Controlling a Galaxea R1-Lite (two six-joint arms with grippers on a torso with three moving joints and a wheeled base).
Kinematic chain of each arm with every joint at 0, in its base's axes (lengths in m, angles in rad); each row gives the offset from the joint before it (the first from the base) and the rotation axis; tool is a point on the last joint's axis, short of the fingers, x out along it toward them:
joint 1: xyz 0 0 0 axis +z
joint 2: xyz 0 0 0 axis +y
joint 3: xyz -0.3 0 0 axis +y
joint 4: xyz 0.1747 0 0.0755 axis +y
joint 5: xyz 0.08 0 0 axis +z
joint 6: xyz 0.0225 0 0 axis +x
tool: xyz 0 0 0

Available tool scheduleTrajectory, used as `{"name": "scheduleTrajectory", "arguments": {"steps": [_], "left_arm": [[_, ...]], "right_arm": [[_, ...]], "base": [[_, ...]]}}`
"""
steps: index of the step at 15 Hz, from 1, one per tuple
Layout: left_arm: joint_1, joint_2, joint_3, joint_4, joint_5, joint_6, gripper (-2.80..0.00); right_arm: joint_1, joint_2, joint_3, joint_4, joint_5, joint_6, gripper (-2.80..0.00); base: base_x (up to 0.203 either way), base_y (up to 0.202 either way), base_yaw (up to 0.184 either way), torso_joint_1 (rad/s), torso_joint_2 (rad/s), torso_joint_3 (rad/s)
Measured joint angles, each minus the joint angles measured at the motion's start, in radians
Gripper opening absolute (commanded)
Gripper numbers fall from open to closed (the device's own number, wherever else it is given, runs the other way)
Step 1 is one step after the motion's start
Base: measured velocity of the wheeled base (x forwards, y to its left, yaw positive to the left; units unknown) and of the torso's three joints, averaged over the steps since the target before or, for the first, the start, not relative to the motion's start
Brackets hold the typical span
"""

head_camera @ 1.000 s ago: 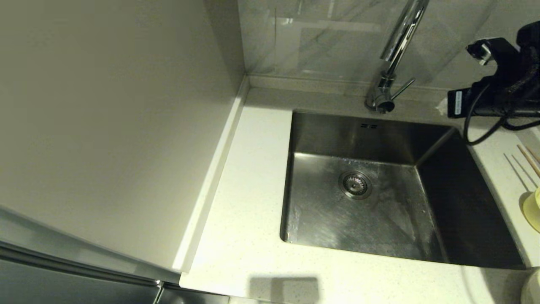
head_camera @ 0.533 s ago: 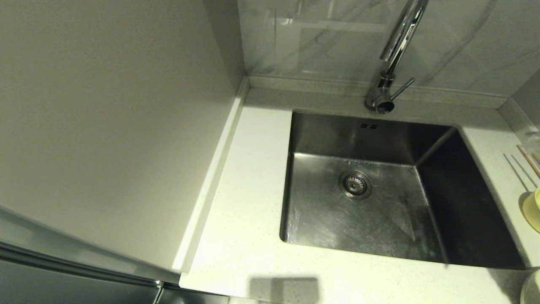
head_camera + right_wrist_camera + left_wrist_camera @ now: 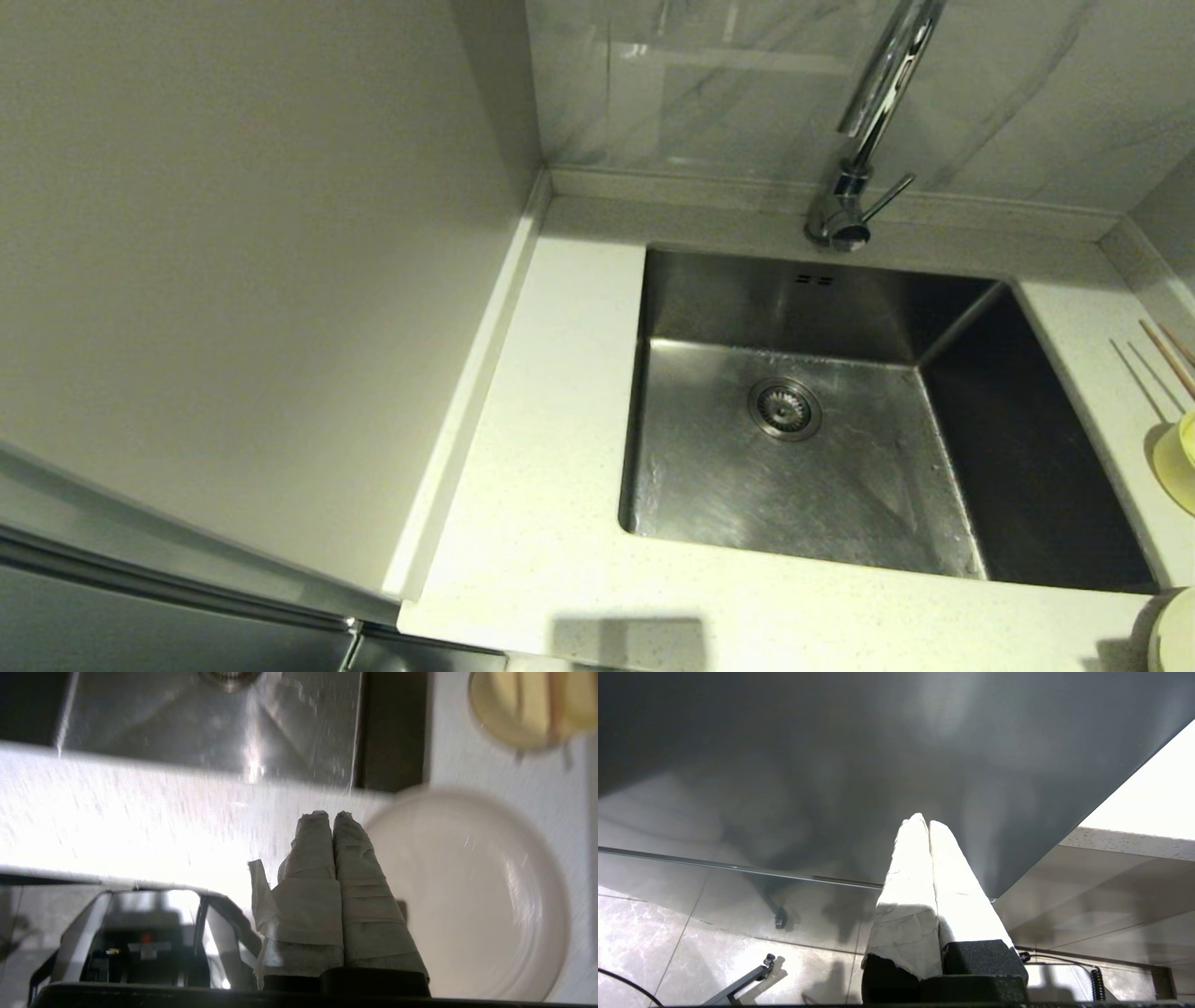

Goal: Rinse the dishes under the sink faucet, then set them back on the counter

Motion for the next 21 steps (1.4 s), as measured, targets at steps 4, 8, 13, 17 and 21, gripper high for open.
{"name": "scheduleTrajectory", "arguments": {"steps": [4, 8, 13, 17, 21], "left_arm": [[0.000, 0.000, 0.000, 0.000, 0.000, 0.000, -2.80], [0.000, 0.000, 0.000, 0.000, 0.000, 0.001, -2.80], [0.000, 0.000, 0.000, 0.000, 0.000, 0.000, -2.80], [0.000, 0.000, 0.000, 0.000, 0.000, 0.000, -2.80], [0.000, 0.000, 0.000, 0.000, 0.000, 0.000, -2.80]], "right_arm": [[0.003, -0.149, 0.225, -0.137, -0.014, 0.008, -2.80], [0.029, -0.180, 0.299, -0.145, -0.014, 0.013, -2.80], [0.121, -0.269, 0.303, -0.118, 0.003, 0.012, -2.80], [0.129, -0.379, 0.304, -0.118, -0.001, 0.028, -2.80], [0.130, -0.455, 0.304, -0.116, -0.004, 0.035, -2.80]], "base": [[0.000, 0.000, 0.000, 0.000, 0.00, 0.000], [0.000, 0.000, 0.000, 0.000, 0.00, 0.000], [0.000, 0.000, 0.000, 0.000, 0.00, 0.000], [0.000, 0.000, 0.000, 0.000, 0.00, 0.000], [0.000, 0.000, 0.000, 0.000, 0.00, 0.000]]}}
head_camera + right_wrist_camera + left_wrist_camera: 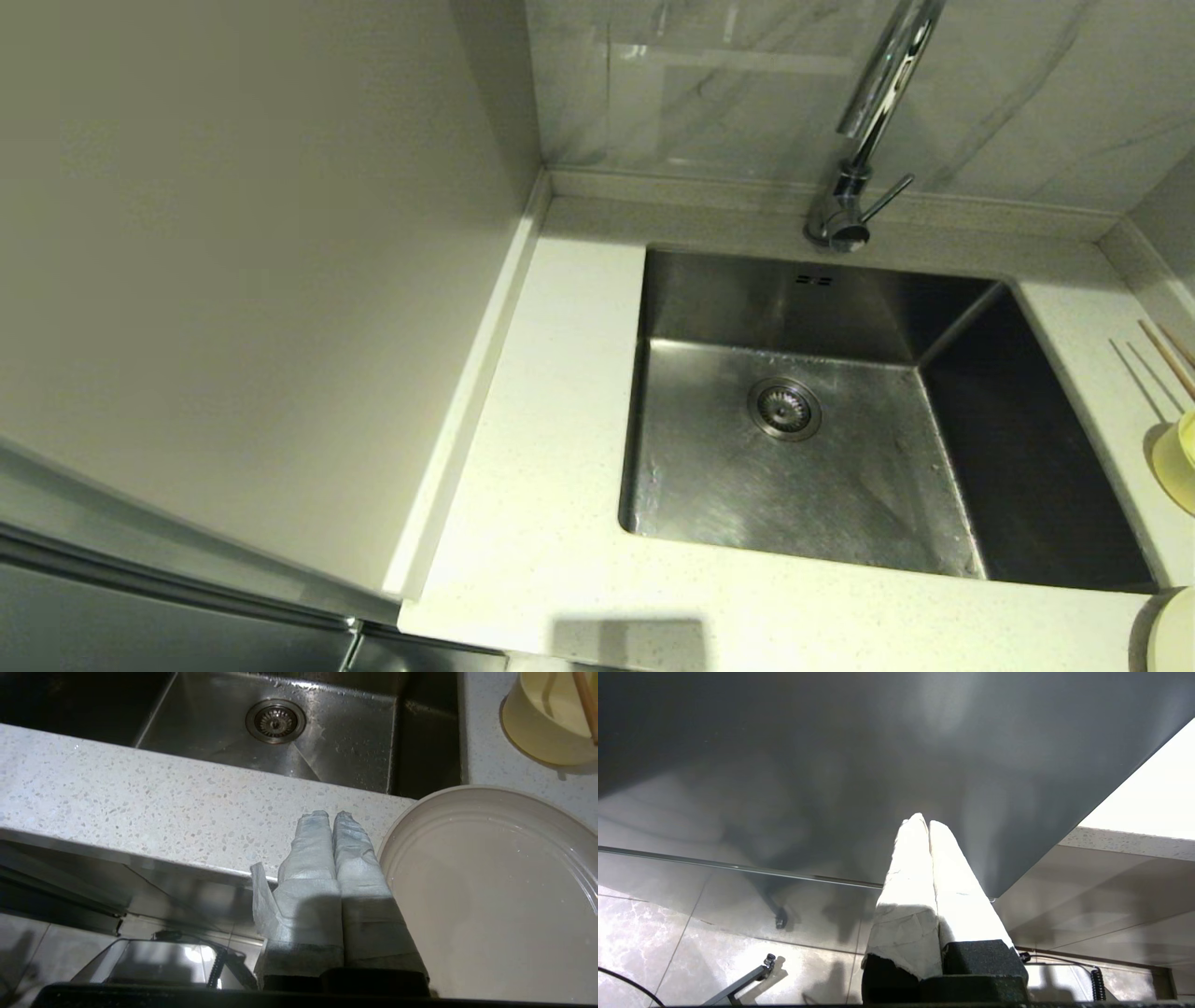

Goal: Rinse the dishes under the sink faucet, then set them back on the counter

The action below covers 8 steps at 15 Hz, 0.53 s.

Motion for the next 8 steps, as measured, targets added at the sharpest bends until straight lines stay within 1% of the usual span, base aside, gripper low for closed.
{"name": "scheduleTrajectory", "arguments": {"steps": [8], "left_arm": [[0.000, 0.000, 0.000, 0.000, 0.000, 0.000, -2.80]], "right_arm": [[0.000, -0.018, 0.000, 0.001, 0.001, 0.000, -2.80]], "base": [[0.000, 0.000, 0.000, 0.000, 0.00, 0.000]]}}
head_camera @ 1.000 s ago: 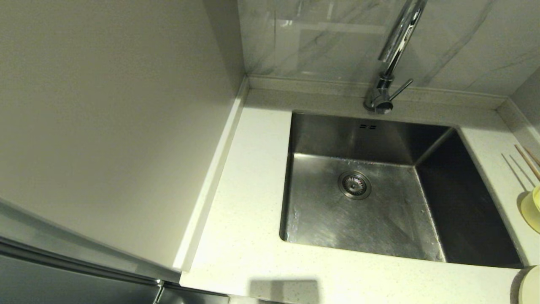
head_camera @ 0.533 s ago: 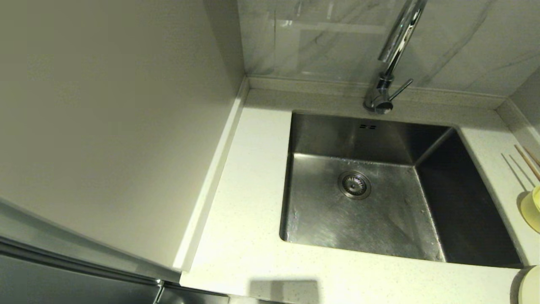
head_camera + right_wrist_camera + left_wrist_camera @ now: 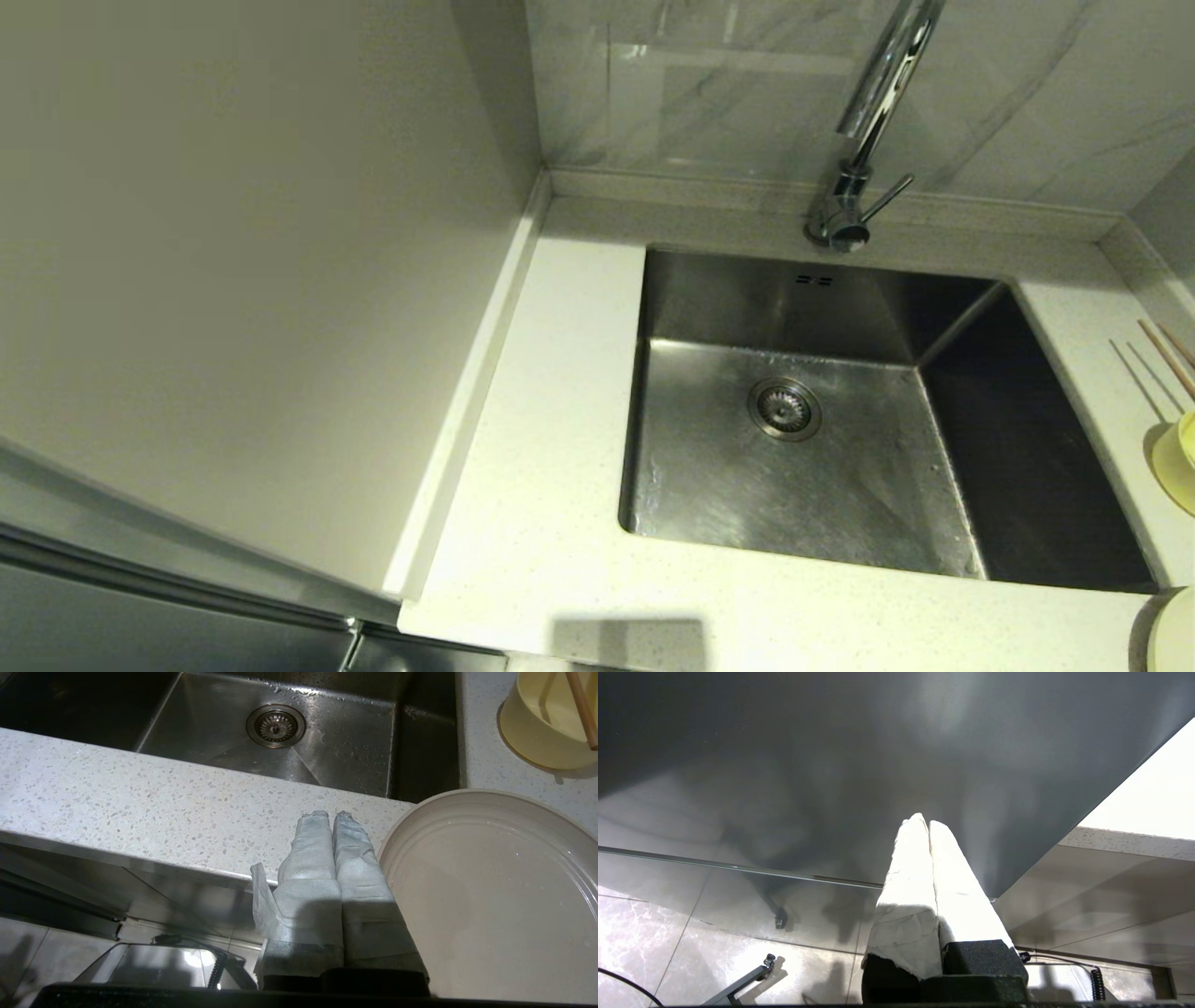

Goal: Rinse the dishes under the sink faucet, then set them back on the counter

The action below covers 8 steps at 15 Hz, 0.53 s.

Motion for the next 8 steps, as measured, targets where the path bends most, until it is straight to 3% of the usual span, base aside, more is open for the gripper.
{"name": "scheduleTrajectory", "arguments": {"steps": [8], "left_arm": [[0.000, 0.000, 0.000, 0.000, 0.000, 0.000, -2.80]], "right_arm": [[0.000, 0.000, 0.000, 0.000, 0.000, 0.000, -2.80]], "base": [[0.000, 0.000, 0.000, 0.000, 0.00, 0.000]]}}
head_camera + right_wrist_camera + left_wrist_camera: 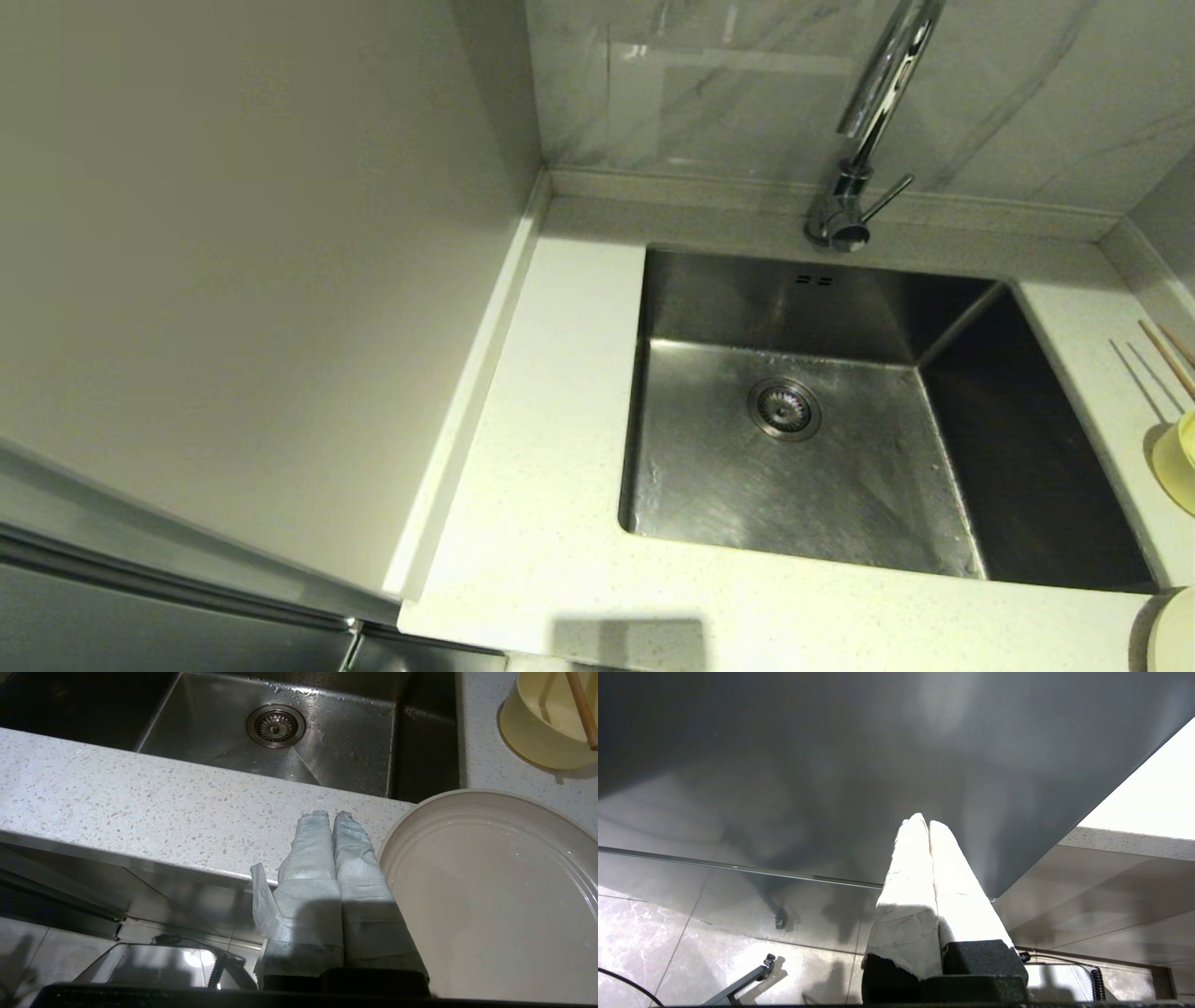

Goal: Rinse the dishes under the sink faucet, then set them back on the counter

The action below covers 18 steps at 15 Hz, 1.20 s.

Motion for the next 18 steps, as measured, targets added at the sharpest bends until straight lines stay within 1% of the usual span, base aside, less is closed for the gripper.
{"name": "scheduleTrajectory", "arguments": {"steps": [18], "left_arm": [[0.000, 0.000, 0.000, 0.000, 0.000, 0.000, -2.80]], "right_arm": [[0.000, 0.001, 0.000, 0.000, 0.000, 0.001, -2.80]], "base": [[0.000, 0.000, 0.000, 0.000, 0.00, 0.000]]}}
